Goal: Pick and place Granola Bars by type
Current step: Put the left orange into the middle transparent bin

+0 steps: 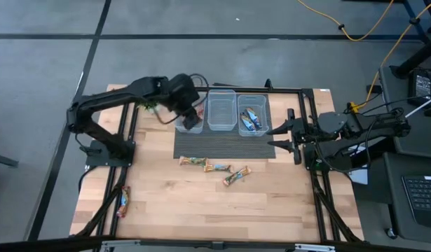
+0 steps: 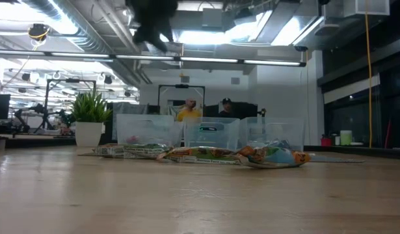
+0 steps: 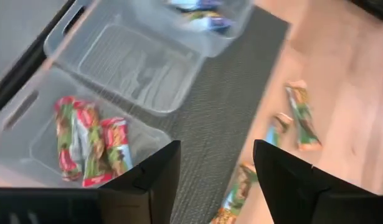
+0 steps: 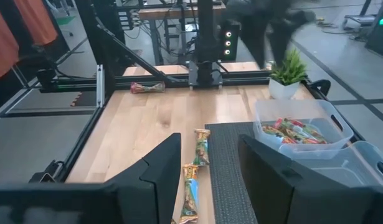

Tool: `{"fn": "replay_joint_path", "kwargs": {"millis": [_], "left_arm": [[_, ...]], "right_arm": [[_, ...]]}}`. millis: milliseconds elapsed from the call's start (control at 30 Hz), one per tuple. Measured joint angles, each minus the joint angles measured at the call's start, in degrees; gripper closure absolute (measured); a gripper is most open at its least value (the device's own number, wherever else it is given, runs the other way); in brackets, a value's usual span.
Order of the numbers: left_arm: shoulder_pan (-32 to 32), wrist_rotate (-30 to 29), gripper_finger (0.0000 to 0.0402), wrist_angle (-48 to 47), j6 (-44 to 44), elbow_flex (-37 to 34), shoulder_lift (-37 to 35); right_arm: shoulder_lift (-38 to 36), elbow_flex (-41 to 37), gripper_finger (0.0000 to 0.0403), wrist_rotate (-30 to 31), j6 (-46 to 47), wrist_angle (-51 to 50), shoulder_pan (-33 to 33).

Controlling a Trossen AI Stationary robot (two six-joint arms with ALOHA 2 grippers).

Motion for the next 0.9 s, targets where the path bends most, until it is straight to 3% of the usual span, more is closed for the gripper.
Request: {"fn": "replay_joint_path", "kwargs": {"millis": [433,667,900], "left_arm": [[-21.1,-8.4,0.0187,-13.5,-3.7,1.8,1.3],[-24.0,-14.4,0.0157,-14.1,-4.3,1.8,3.8],[-23.4,-11.5,0.0151,-13.5,0.6,-1.2,8.1]], "right_arm": [[0.0,0.0,0.024,0.1,0.1,0.0,0.0],[0.1,0.0,0.024,0.1,0.2,0.1,0.0],[0.1,0.0,0.024,0.1,1.4,0.1,0.0]]}}
